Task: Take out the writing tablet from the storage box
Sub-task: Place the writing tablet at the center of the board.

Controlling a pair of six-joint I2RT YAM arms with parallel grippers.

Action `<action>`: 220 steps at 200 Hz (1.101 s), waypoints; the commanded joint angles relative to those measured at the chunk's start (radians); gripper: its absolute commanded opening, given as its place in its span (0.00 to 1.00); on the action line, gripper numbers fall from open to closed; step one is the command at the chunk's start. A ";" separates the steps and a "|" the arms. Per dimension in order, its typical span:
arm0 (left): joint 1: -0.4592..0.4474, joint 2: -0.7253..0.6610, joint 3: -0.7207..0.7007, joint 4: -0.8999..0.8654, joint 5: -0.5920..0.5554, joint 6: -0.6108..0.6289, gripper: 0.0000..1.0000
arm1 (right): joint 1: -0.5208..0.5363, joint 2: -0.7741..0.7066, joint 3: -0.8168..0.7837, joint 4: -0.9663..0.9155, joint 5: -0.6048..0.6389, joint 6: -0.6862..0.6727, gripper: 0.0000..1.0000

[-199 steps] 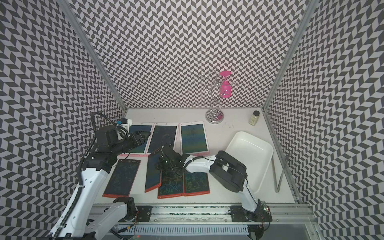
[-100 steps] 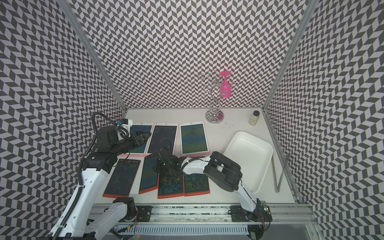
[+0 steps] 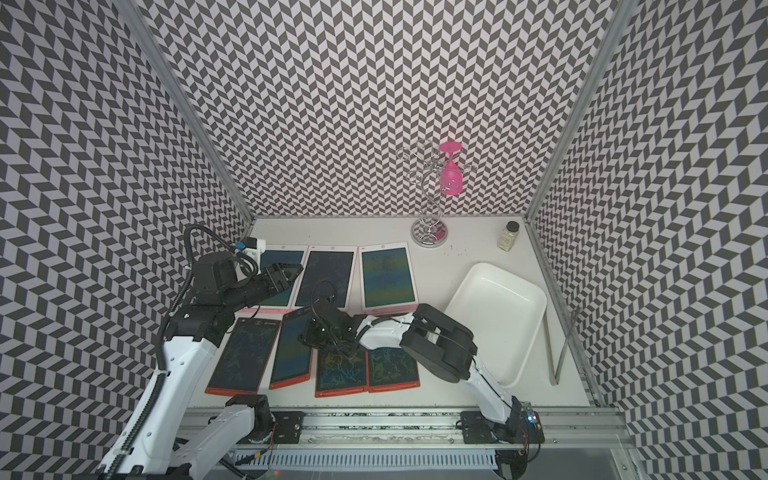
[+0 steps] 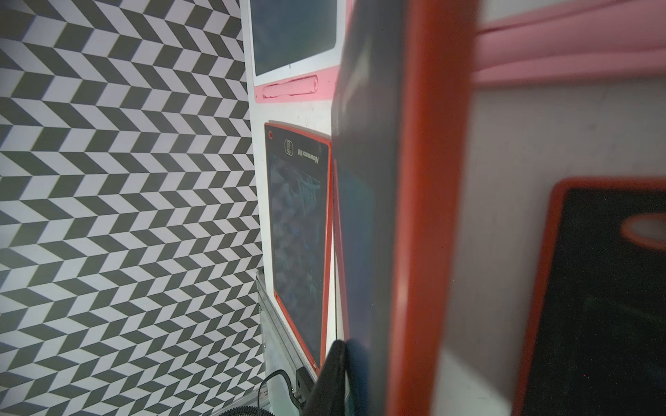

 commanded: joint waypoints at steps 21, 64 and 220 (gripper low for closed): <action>0.008 -0.003 -0.017 0.012 0.009 0.016 0.56 | 0.024 0.005 0.002 0.011 -0.005 0.017 0.17; 0.007 -0.005 -0.023 0.015 0.011 0.013 0.56 | 0.031 -0.003 -0.053 0.049 -0.019 0.045 0.17; 0.008 -0.002 -0.015 0.009 0.002 0.022 0.56 | 0.036 0.063 0.115 -0.218 -0.023 -0.040 0.40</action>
